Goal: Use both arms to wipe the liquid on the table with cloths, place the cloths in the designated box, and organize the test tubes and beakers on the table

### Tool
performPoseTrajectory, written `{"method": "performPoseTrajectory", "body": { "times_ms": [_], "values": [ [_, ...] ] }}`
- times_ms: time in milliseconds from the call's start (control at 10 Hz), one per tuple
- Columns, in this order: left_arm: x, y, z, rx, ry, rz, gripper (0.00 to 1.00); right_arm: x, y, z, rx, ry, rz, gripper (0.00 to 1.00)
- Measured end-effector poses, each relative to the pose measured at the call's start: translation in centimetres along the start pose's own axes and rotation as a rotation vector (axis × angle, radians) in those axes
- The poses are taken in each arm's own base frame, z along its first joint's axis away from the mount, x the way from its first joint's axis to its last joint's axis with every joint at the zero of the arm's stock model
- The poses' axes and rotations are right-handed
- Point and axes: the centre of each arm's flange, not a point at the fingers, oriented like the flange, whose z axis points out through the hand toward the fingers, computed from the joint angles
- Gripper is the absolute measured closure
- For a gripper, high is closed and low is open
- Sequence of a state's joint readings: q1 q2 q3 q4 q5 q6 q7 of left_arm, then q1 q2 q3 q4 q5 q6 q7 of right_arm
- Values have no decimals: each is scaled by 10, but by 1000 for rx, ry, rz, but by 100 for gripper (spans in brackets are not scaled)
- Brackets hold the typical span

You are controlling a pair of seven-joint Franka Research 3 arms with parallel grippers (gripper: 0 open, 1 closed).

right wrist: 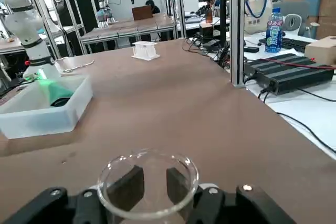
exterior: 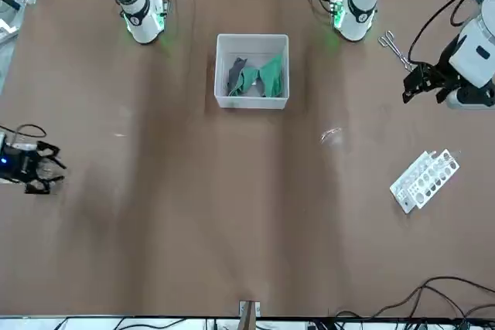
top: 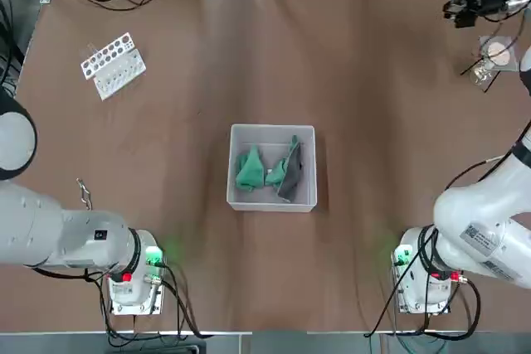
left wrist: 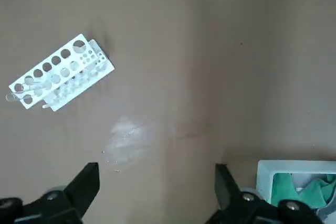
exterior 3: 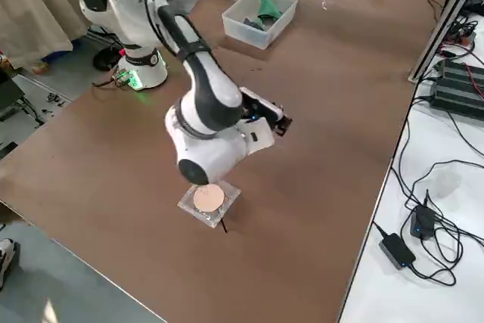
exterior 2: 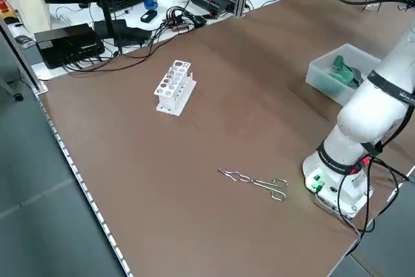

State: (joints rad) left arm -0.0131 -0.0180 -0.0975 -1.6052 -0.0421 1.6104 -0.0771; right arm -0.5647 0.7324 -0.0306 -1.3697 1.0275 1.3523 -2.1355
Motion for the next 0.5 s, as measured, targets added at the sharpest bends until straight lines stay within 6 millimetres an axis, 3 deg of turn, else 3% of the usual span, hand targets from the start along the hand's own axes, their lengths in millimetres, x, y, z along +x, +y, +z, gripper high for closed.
{"method": "performPoseTrajectory", "body": {
  "times_ms": [500],
  "values": [
    [1,-11,0,1,-1,66,4,-42,-40,-106,-116,-44,53,70]
  ]
}}
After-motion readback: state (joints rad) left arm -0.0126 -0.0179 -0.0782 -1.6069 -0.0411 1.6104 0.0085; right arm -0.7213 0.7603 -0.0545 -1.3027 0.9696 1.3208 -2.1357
